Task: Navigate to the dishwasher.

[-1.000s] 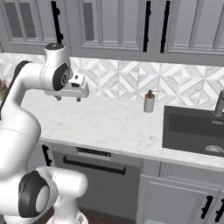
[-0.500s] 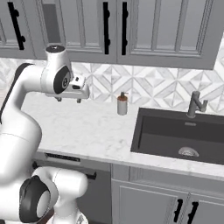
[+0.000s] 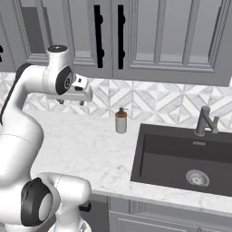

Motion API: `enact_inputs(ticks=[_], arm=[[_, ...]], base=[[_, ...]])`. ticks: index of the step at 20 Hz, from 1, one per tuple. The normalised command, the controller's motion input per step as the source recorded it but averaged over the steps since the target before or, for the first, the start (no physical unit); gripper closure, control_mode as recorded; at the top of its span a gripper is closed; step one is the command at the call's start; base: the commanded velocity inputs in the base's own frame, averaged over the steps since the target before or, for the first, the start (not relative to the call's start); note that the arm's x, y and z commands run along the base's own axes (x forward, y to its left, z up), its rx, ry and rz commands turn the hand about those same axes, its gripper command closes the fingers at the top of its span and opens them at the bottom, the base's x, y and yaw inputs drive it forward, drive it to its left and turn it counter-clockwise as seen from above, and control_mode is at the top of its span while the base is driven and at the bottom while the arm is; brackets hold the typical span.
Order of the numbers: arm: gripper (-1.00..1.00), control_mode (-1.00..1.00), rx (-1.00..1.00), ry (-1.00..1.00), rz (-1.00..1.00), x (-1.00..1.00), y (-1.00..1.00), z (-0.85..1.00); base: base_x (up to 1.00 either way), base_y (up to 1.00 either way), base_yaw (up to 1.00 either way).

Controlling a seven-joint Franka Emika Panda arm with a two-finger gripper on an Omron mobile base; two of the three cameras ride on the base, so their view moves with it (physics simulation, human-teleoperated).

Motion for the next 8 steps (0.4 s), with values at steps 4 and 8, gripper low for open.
enact_inputs(ticks=[4, 8], arm=[[-1.0, 1.0, 0.0, 0.0, 0.0, 0.0, 0.0, 0.0], [-1.0, 1.0, 0.0, 0.0, 0.0, 0.0, 0.0, 0.0]], base=[[0.02, 0.0, -0.01], [-0.2, 0.08, 0.0]])
